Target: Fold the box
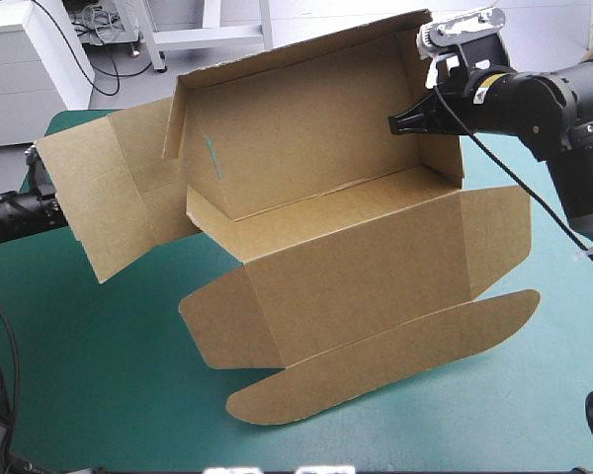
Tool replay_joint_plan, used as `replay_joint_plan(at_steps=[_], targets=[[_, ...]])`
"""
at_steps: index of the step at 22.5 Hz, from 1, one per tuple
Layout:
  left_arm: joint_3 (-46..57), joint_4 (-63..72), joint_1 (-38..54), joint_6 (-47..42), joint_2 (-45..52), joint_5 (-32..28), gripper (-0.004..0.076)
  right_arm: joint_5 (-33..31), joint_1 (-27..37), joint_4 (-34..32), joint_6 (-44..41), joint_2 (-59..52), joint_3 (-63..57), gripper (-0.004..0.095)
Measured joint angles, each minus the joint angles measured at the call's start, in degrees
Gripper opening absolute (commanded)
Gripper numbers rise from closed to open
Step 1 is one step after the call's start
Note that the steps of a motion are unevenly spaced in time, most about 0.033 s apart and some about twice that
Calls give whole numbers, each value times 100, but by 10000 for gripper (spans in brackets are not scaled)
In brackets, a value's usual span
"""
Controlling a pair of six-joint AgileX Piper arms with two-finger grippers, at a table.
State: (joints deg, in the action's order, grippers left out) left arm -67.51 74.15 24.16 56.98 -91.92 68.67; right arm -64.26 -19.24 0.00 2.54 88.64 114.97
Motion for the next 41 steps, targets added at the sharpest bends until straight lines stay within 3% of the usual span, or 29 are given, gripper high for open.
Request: replay_joint_plan(at_steps=[3,8,15,33,34,38,39,41], targets=[[0,427,-644,451,0,0,653,59,0,-45,0,90,0,-19],[0,775,-975,724,26,-12,653,89,0,-336,-125,315,0,-19],[0,840,-1647,1018,743,-30,653,116,0,-450,-254,560,0,-19],[0,1391,-2401,943,1112,-88,640,-7,0,-520,-505,614,0,-17],[0,1310,-2472,904,1119,-187,640,-27,0,-553,-531,614,0,-17],[-195,100,-3191,-214,1321,-1724,640,-111,-43,-690,-587,614,-6,-17],[-372,-643,-3498,-890,1383,-2305,640,-112,-128,-796,-651,614,-6,-17],[-696,-1917,-4012,-2112,1414,-2902,640,-112,-321,-1122,-851,614,-6,-17]])
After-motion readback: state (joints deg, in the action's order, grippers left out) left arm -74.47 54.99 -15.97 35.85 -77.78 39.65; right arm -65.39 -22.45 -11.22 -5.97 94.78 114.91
